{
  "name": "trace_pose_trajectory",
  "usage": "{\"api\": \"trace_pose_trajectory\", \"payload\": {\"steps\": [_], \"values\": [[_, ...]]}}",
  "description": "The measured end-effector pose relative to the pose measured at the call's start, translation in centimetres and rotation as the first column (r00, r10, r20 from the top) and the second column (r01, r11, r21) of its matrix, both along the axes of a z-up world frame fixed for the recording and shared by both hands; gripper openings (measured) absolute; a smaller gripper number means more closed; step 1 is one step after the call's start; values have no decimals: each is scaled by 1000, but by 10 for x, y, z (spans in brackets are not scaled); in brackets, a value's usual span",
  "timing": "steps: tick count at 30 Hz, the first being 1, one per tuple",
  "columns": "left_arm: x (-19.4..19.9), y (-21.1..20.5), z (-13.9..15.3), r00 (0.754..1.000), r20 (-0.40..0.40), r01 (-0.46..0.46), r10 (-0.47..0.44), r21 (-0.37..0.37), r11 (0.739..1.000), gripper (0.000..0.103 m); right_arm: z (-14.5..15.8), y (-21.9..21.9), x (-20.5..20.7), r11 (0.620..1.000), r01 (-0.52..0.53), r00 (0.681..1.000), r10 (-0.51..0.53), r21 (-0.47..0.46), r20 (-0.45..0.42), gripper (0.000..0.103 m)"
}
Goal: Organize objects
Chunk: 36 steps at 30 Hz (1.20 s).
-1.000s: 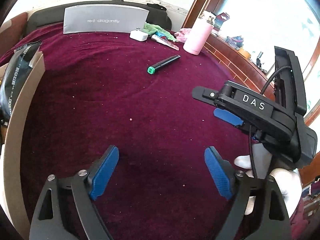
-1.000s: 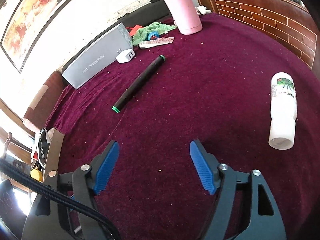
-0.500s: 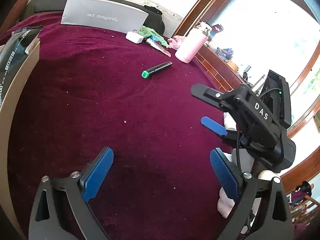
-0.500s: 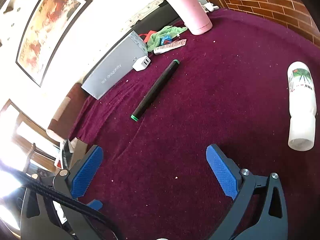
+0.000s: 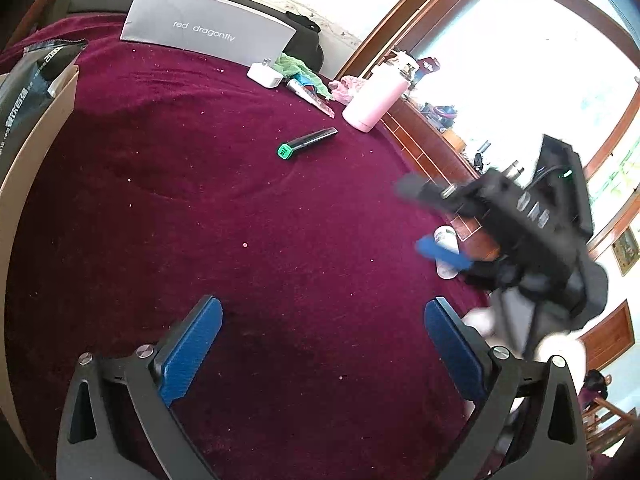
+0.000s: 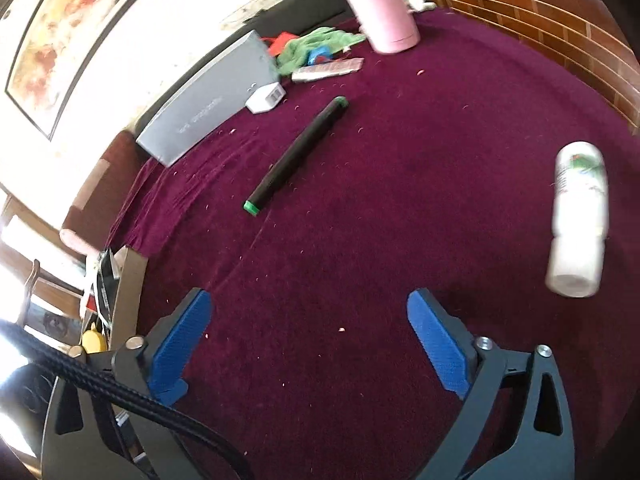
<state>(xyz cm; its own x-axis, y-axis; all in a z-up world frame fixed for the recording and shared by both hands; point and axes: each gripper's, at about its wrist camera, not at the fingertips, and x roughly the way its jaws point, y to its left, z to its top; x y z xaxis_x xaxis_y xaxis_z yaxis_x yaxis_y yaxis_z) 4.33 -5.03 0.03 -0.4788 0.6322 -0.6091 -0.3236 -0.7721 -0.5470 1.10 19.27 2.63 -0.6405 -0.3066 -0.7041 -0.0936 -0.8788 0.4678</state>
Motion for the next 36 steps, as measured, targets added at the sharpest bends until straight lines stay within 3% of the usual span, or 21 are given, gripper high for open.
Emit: {"api": "trace_pose_trajectory", "payload": {"steps": [4, 8, 12, 20, 23, 24, 26, 32, 36], "values": [[2, -1, 0, 1000, 1, 4, -4, 7, 1000, 100, 36, 13, -21, 999, 33, 998, -32, 40, -49, 98], [1, -2, 1, 1000, 8, 5, -5, 20, 1000, 100, 37, 5, -76, 989, 33, 999, -34, 146, 7, 96], [1, -10, -1, 1000, 19, 8, -9, 67, 998, 101, 9, -13, -124, 978, 3, 992, -29, 210, 119, 56], [6, -4, 1, 1000, 3, 9, -9, 24, 1000, 101, -21, -44, -173, 956, -27, 962, -54, 291, 267, 57], [8, -4, 3, 1000, 3, 8, -9, 29, 1000, 101, -20, -50, -173, 929, -53, 960, -53, 366, 273, 45], [8, -5, 3, 1000, 3, 8, -8, 30, 1000, 101, -20, -51, -170, 920, -65, 960, -49, 386, 277, 29], [9, -5, 3, 1000, 2, 8, -8, 28, 1000, 101, -20, -49, -161, 921, -101, 959, -10, 375, 284, 15], [12, -8, 3, 1000, 5, 9, -9, 41, 999, 101, -20, -61, -111, 892, -275, 931, 154, 358, 331, 12], [12, -10, 2, 1000, 9, 13, -14, 53, 999, 101, -21, -58, -56, 907, -358, 889, 257, 224, 380, 12]]}}
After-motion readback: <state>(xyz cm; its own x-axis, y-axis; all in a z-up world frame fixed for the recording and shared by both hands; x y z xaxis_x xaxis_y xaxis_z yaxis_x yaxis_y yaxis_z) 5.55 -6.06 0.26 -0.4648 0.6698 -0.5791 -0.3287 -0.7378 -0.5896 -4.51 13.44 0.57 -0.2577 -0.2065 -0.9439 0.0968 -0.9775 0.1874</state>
